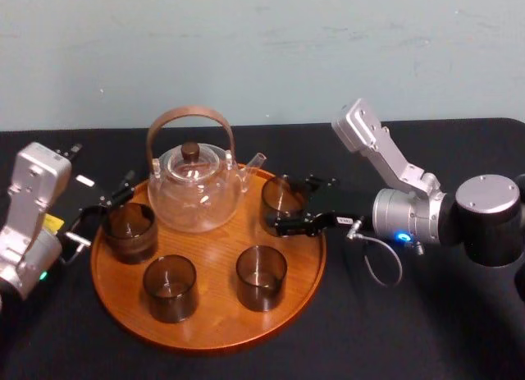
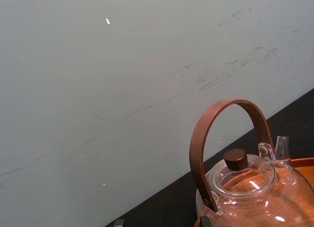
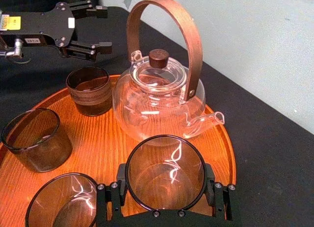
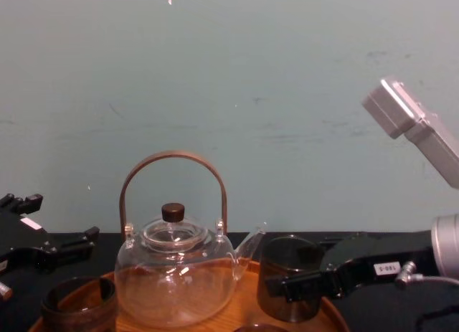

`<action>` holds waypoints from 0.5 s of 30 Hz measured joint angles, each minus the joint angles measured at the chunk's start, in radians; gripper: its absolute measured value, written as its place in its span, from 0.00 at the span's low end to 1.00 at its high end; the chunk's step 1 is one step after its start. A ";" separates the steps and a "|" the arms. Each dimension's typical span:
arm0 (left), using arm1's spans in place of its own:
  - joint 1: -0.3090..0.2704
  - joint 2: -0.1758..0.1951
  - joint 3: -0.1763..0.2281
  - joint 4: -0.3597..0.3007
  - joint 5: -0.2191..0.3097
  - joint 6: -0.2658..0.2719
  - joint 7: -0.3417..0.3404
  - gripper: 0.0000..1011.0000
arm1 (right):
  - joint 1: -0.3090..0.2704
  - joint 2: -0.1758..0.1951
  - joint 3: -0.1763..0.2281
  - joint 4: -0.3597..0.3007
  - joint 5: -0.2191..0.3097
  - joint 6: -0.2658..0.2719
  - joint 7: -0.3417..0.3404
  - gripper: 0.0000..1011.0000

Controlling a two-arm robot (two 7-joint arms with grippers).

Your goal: Pick up the glass from the table and place it on the tray.

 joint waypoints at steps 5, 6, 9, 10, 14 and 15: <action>0.000 0.000 0.000 0.000 0.000 0.000 0.000 0.99 | 0.009 -0.008 -0.008 0.030 0.001 -0.026 0.016 0.89; 0.000 0.000 0.000 0.000 0.000 0.000 0.000 0.99 | 0.010 -0.009 -0.009 0.035 0.001 -0.029 0.018 0.90; 0.000 0.000 0.000 0.000 0.000 0.000 0.000 0.99 | 0.015 -0.014 -0.013 0.053 0.002 -0.040 0.024 0.89; 0.000 0.000 0.000 0.000 0.000 0.000 0.000 0.99 | 0.016 -0.017 -0.014 0.060 0.002 -0.043 0.025 0.89; 0.000 0.000 0.000 0.000 0.000 0.000 0.000 0.99 | 0.020 -0.021 -0.017 0.072 0.004 -0.047 0.029 0.89; 0.000 0.000 0.000 0.000 0.000 0.000 0.000 0.99 | 0.021 -0.023 -0.018 0.078 0.005 -0.048 0.030 0.89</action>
